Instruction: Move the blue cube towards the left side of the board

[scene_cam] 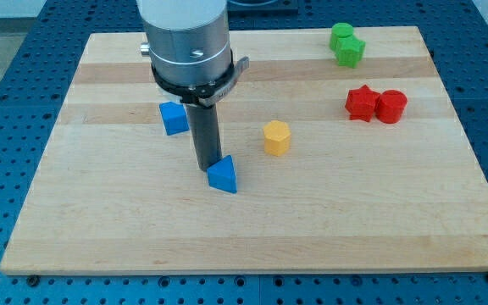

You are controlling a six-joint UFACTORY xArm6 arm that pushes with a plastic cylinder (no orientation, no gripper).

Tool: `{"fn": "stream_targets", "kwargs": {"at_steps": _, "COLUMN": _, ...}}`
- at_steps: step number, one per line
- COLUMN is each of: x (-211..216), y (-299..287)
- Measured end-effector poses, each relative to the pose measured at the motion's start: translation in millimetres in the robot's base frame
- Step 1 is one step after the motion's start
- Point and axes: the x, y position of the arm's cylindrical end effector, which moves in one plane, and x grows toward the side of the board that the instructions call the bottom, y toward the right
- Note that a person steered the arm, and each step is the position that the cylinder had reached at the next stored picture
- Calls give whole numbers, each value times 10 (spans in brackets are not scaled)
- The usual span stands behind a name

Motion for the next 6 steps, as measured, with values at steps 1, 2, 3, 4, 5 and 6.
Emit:
{"fn": "stream_targets", "kwargs": {"at_steps": 1, "x": -218, "y": 20}}
{"fn": "stream_targets", "kwargs": {"at_steps": 2, "x": -298, "y": 231}}
{"fn": "stream_targets", "kwargs": {"at_steps": 3, "x": -331, "y": 291}}
{"fn": "stream_targets", "kwargs": {"at_steps": 4, "x": -344, "y": 504}}
{"fn": "stream_targets", "kwargs": {"at_steps": 5, "x": -310, "y": 1086}}
{"fn": "stream_targets", "kwargs": {"at_steps": 6, "x": -239, "y": 1315}}
